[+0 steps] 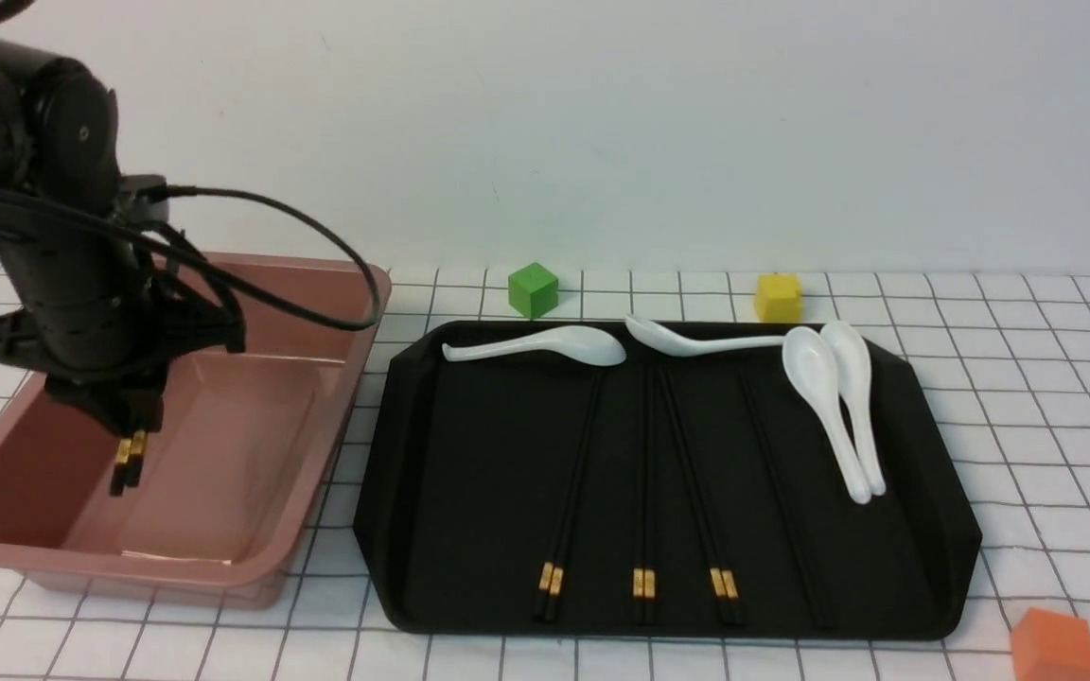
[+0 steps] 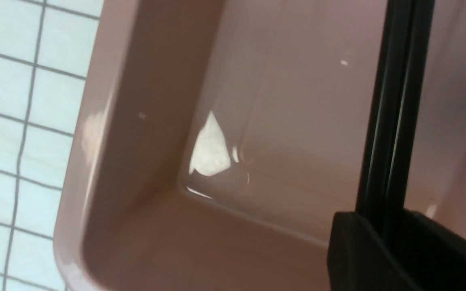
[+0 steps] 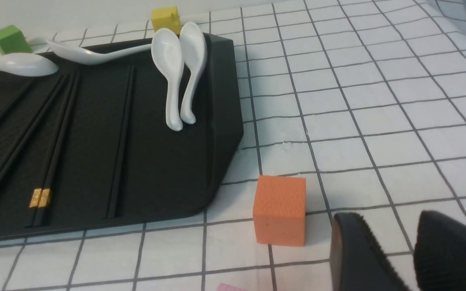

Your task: On white black tablecloth take chopsticks from black tray and put them in box.

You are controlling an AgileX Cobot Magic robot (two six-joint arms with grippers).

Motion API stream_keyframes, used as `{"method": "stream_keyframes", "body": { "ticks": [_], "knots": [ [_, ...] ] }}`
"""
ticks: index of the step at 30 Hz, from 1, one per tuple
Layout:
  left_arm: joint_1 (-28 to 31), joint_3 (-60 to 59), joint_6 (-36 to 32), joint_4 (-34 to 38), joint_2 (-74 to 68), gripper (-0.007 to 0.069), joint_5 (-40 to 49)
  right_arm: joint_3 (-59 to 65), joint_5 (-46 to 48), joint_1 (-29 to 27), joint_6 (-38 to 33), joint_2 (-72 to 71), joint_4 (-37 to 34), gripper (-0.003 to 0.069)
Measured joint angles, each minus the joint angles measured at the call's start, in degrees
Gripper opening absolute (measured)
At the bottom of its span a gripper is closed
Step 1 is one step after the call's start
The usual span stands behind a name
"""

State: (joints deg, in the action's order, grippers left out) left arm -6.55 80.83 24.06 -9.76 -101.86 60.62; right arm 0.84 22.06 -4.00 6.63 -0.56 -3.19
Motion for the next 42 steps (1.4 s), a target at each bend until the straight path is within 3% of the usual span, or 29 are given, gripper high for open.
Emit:
{"method": "stream_keyframes", "body": {
  "ticks": [5,11,14,18,24,30,39,42],
  "knots": [
    [1.01,-0.25,-0.81,-0.51,-5.0,0.0146,-0.96,0.0,0.0,0.0,0.0,0.0,0.0,0.024],
    [1.01,-0.25,-0.75,0.36,-6.33,0.0286,0.98,0.0,0.0,0.0,0.0,0.0,0.0,0.024],
    [1.01,-0.25,-0.84,-0.2,-4.36,0.0307,3.33,0.0,0.0,0.0,0.0,0.0,0.0,0.024],
    [1.01,-0.3,-2.49,-0.6,1.1,0.0225,7.18,0.0,0.0,0.0,0.0,0.0,0.0,0.024],
    [1.01,-2.75,-5.88,2.63,15.17,-0.0013,8.0,0.0,0.0,0.0,0.0,0.0,0.0,0.024],
    [1.01,-14.51,-6.33,7.21,32.01,-0.0013,1.79,0.0,0.0,0.0,0.0,0.0,0.0,0.024],
    [1.01,-52.66,-6.36,18.89,73.4,-0.0013,-27.31,0.0,0.0,0.0,0.0,0.0,0.0,0.024],
    [1.01,-60.47,-6.23,22.39,84.8,-0.0013,-32.34,0.0,0.0,0.0,0.0,0.0,0.0,0.024]
  ]
}}
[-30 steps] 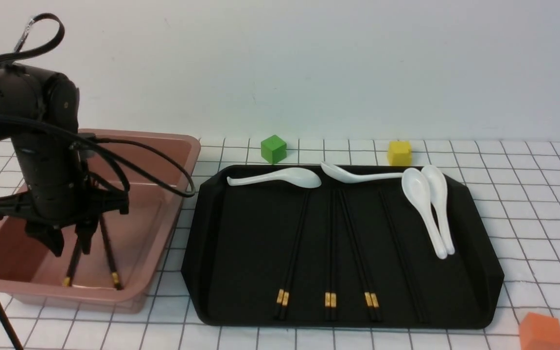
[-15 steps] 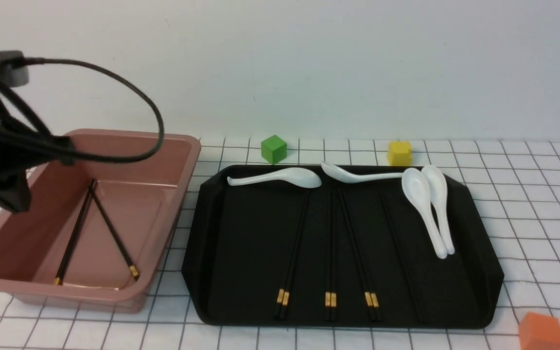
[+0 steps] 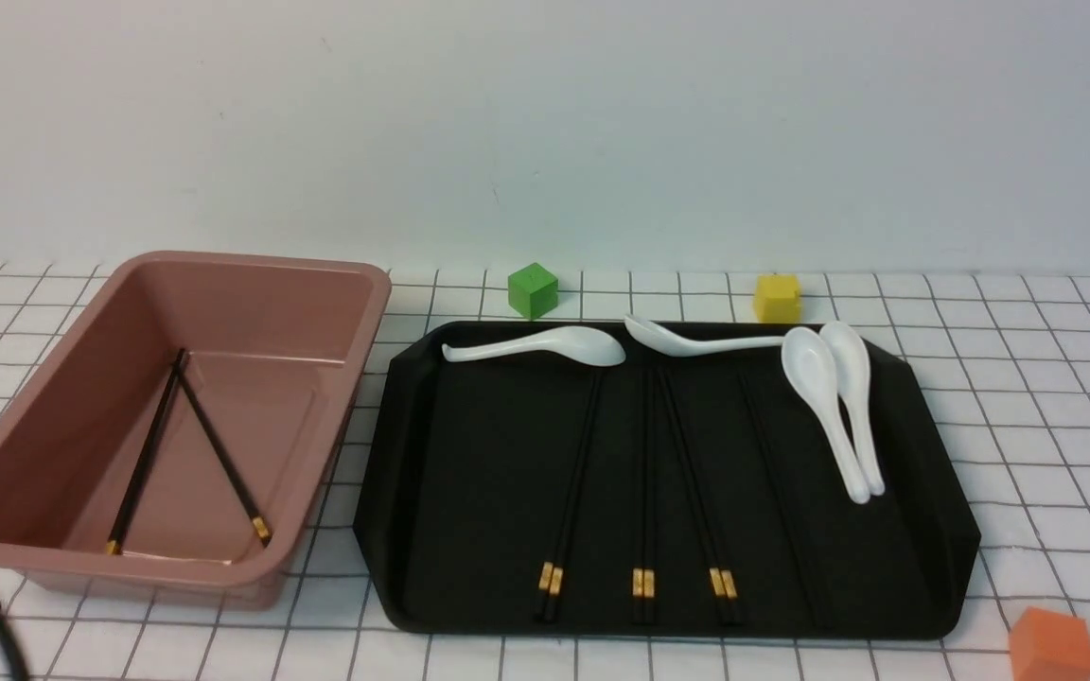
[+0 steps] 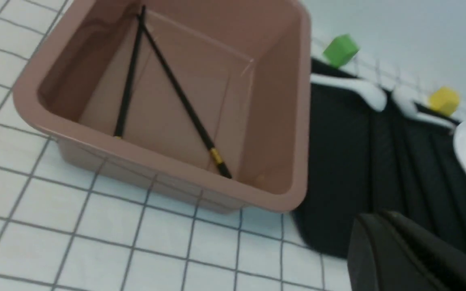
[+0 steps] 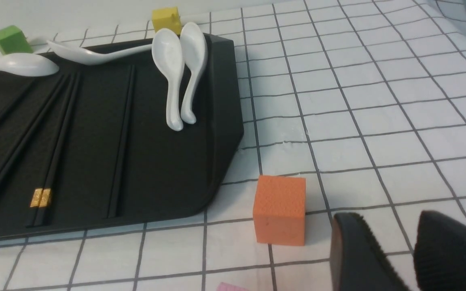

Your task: On white black tablecloth take chopsticks from black tray and put them in box.

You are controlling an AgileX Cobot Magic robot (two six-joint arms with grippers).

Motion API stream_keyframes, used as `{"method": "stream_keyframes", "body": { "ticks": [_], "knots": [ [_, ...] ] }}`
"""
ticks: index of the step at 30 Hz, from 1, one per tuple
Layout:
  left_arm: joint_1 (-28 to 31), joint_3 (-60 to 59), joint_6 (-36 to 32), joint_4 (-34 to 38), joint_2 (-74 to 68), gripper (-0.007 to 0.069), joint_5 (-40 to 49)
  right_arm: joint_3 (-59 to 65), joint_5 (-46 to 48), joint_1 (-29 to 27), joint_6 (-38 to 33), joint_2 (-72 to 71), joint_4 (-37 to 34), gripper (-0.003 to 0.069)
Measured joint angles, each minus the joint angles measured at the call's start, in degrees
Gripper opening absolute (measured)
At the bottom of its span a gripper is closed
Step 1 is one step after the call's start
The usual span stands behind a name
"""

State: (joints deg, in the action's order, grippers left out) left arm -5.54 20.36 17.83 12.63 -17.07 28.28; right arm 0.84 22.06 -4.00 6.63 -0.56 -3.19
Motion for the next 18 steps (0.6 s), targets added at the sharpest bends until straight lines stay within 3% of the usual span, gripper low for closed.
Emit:
{"method": "stream_keyframes", "body": {
  "ticks": [8,18],
  "knots": [
    [0.0,-6.64,1.17,0.48,16.05,-0.0013,-5.43,0.0,0.0,0.0,0.0,0.0,0.0,0.024],
    [0.0,-6.72,1.17,-0.14,17.14,-0.0013,-7.23,0.0,0.0,0.0,0.0,0.0,0.0,0.024]
  ]
}}
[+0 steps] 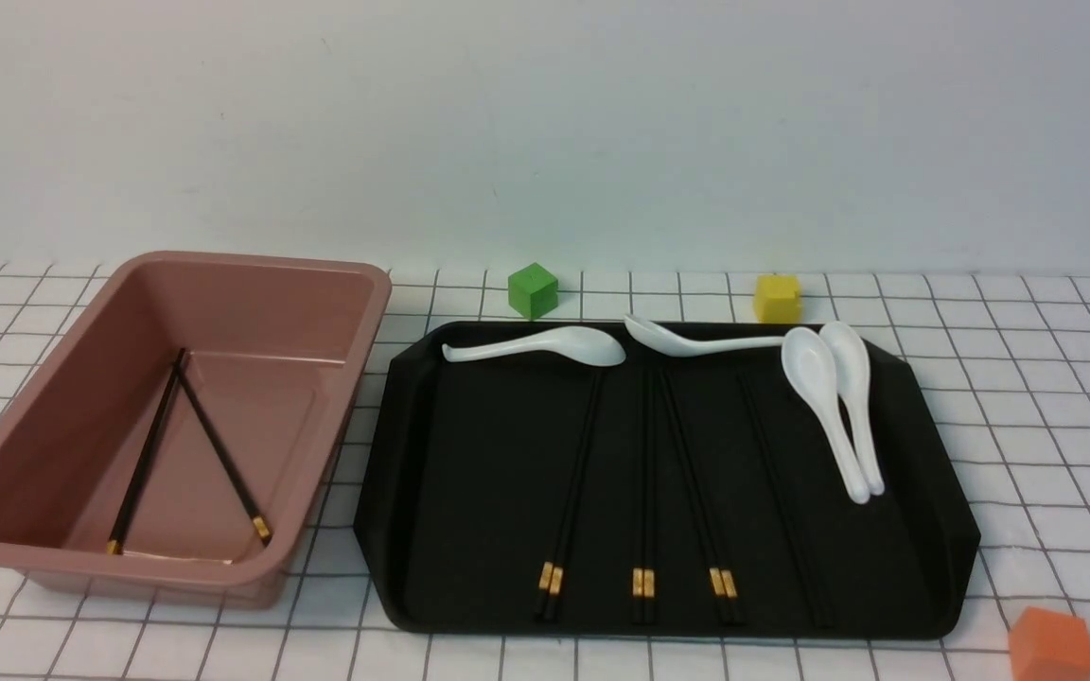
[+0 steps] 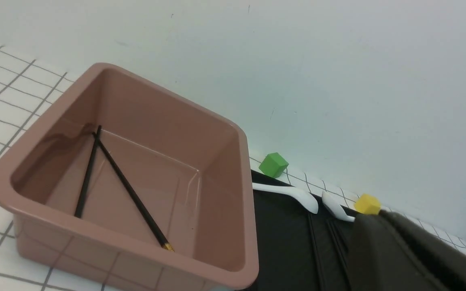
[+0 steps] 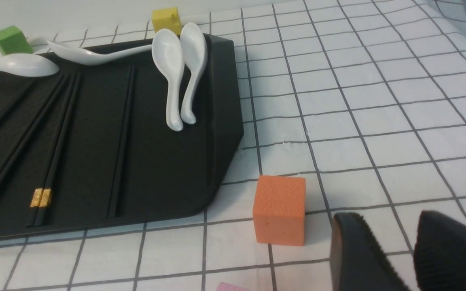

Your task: On white black tablecloth take chopsticks from black tray and put them in box.

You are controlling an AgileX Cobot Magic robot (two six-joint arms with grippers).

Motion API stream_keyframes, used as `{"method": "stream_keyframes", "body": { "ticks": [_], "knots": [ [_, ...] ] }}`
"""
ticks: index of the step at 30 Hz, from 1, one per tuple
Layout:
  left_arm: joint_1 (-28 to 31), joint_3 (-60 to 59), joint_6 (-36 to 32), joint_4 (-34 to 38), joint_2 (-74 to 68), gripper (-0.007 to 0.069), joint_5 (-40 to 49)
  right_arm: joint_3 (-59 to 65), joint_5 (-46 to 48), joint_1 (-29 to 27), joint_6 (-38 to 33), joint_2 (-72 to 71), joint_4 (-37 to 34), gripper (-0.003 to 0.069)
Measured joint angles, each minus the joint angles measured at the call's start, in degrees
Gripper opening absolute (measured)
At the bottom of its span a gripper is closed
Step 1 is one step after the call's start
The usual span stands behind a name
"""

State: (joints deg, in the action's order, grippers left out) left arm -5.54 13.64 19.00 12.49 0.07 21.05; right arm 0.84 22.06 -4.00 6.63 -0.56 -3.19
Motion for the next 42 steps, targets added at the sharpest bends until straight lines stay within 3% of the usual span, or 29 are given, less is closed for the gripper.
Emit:
{"method": "stream_keyframes", "body": {
  "ticks": [13,25,42],
  "knots": [
    [0.0,-1.08,0.0,-0.31,0.0,-0.0013,-0.62,0.0,0.0,0.0,0.0,0.0,0.0,0.024],
    [0.83,-13.99,0.0,-14.9,0.6,-0.0011,3.35,0.0,0.0,0.0,0.0,0.0,0.0,0.024],
    [0.83,-15.32,0.0,-15.18,0.6,0.0003,1.41,0.0,0.0,0.0,0.0,0.0,0.0,0.024]
  ]
}}
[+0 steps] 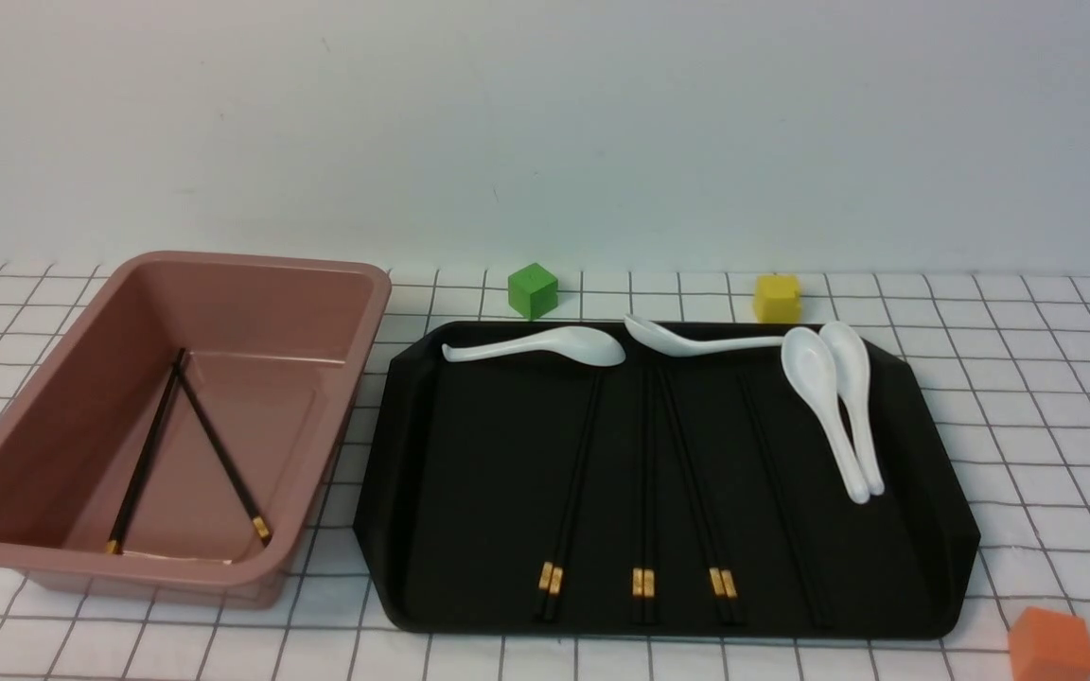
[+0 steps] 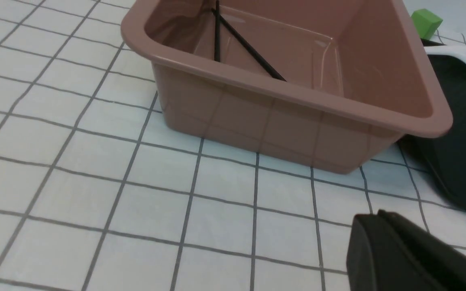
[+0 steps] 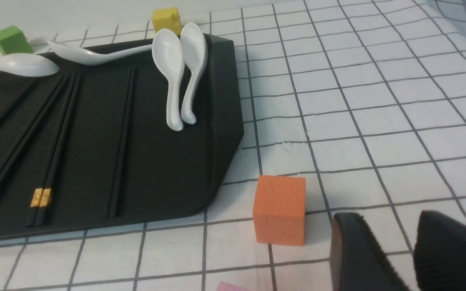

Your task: On white black tablecloth take chopsticks from black tray and put them in box.

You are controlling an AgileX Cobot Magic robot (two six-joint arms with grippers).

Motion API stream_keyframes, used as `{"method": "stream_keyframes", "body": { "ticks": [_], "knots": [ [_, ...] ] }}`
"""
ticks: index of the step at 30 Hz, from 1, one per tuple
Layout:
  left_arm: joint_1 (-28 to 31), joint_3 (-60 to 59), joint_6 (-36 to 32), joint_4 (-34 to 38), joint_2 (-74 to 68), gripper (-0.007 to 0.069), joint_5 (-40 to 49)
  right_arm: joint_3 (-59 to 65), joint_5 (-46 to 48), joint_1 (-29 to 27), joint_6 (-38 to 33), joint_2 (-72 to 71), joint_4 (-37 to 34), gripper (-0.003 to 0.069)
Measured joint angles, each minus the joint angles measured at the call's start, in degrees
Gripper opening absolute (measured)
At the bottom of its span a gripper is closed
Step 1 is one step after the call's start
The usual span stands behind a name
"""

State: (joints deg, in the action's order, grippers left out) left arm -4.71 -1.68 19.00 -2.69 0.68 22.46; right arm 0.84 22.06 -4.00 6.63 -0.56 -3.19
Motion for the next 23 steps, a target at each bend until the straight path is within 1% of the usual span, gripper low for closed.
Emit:
{"method": "stream_keyframes", "body": {
  "ticks": [23],
  "knots": [
    [0.0,0.0,0.0,0.17,0.0,0.0022,0.0,0.0,0.0,0.0,0.0,0.0,0.0,0.024]
  ]
}}
